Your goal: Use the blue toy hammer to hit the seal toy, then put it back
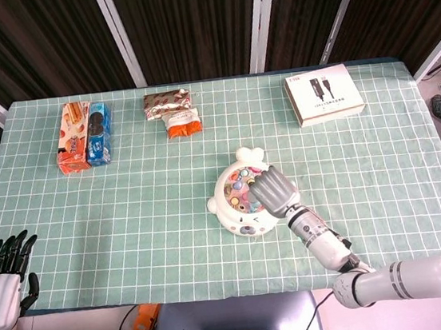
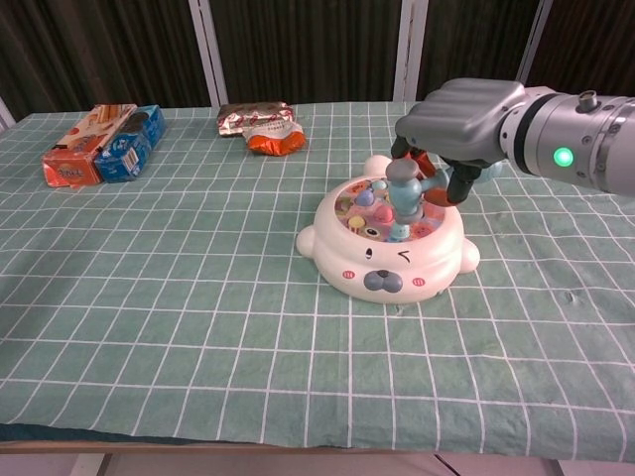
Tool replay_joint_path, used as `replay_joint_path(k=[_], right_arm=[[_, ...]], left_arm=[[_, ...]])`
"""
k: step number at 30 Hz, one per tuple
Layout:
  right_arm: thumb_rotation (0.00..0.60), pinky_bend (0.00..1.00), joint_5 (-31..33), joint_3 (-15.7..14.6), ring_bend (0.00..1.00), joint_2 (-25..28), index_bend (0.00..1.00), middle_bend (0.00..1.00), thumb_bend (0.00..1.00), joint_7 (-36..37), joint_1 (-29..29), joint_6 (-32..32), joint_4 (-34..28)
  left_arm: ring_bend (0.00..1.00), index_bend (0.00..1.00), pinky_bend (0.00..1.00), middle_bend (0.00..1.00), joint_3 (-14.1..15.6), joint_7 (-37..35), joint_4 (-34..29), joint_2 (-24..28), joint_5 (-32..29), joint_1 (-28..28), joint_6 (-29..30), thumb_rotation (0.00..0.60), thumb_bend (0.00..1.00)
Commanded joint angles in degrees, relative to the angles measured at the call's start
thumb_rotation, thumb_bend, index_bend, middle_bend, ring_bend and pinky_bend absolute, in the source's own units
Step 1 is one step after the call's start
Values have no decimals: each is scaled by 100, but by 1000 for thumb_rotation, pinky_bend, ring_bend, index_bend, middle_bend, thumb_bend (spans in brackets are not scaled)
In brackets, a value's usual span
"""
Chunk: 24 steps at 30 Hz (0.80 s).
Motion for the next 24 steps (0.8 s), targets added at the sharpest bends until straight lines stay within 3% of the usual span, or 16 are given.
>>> replay_joint_path(k=[1,17,24], right_arm=[[600,661,92,-34,599,-59,896,612,646,-72,53,29,41],[600,661,488,-133,599,-241,896,612,646,-254,256,135,139],[600,661,451,10,599,-148,896,612,646,40,262,192,79]], left_arm=[[0,31,17,14,3,-1,0,1,4,-2,-5,600,672],[0,32,17,13,-7,-63,8,22,18,15,41,600,671],[0,32,17,13,-7,-77,12,25,25,18,48,600,672]])
